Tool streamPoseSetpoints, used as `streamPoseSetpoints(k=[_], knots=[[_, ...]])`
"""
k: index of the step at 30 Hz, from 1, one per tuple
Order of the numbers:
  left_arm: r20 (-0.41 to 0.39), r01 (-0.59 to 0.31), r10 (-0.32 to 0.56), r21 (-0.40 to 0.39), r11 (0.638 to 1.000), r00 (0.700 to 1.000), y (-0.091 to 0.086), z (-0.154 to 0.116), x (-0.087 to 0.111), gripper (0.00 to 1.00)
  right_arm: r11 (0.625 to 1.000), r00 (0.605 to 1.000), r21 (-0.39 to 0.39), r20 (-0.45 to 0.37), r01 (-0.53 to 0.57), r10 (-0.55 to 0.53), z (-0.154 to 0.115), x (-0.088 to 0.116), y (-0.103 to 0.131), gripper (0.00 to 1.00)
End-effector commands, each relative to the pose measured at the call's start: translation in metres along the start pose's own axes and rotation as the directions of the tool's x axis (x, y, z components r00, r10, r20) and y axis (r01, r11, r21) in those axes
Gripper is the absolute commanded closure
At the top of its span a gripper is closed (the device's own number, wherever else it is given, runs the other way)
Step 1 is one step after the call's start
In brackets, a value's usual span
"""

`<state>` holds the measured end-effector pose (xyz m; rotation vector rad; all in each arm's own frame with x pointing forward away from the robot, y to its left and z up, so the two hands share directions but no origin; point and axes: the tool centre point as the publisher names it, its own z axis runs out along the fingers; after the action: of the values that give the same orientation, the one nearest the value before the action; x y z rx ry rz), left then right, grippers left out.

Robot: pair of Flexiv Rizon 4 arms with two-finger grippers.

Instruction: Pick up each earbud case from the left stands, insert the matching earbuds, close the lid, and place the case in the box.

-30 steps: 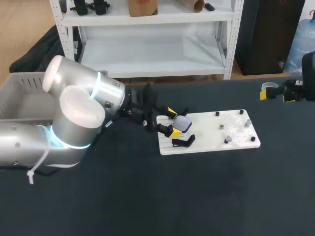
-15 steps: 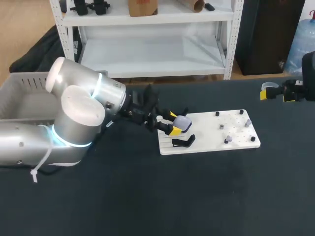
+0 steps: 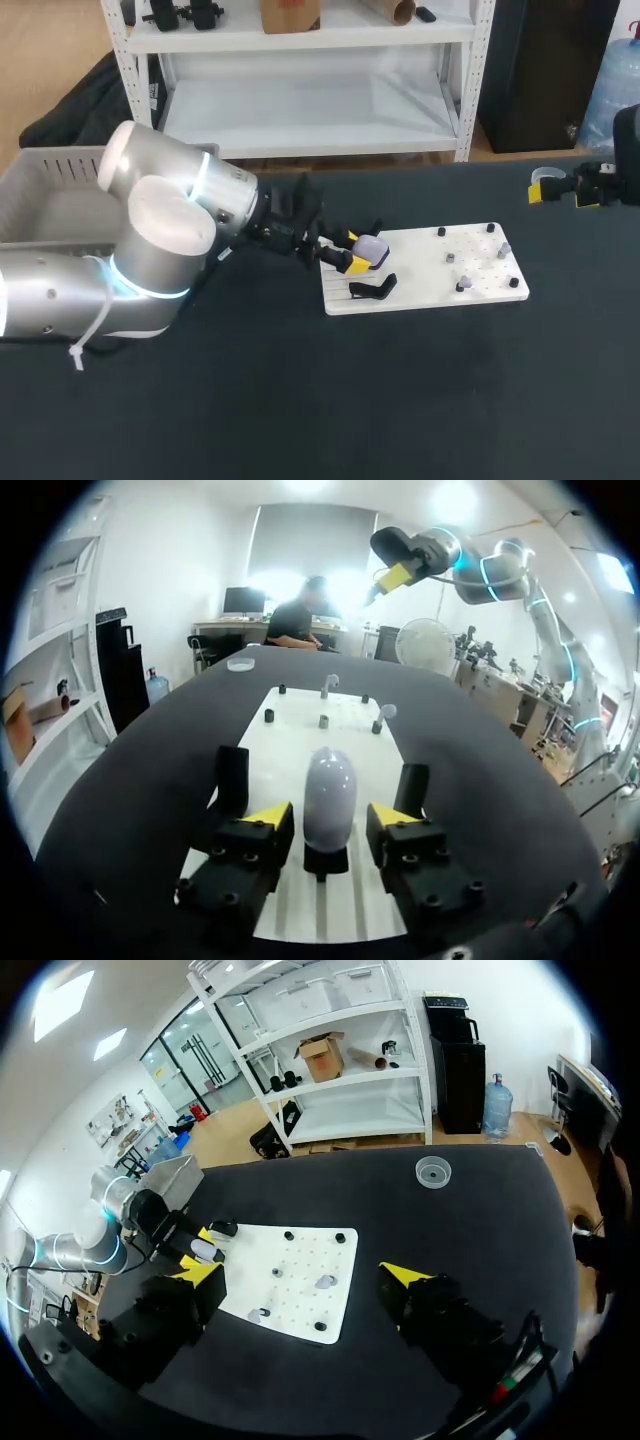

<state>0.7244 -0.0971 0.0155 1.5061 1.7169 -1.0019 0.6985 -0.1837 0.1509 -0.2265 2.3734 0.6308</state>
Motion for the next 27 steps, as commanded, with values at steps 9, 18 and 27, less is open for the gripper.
streamPoseSetpoints(k=[9, 18, 27], knots=[[0.009, -0.008, 0.008, 0.021, 1.000, 1.000, 0.0056, 0.0037, -0.0030, 0.61, 1.000, 1.000, -0.004, -0.001, 0.001, -0.001, 0.0009, -0.0004, -0.0013, 0.00], [0.020, -0.014, 0.014, 0.031, 0.999, 1.000, 0.0024, 0.0044, -0.0044, 1.00, 1.000, 1.000, -0.004, -0.001, 0.001, -0.001, 0.0009, -0.0004, -0.0013, 0.00], [0.039, -0.026, 0.025, 0.026, 0.999, 0.999, -0.0030, -0.0040, -0.0070, 1.00, 1.000, 1.000, -0.004, -0.001, 0.001, -0.001, 0.0009, -0.0004, -0.0013, 0.00]])
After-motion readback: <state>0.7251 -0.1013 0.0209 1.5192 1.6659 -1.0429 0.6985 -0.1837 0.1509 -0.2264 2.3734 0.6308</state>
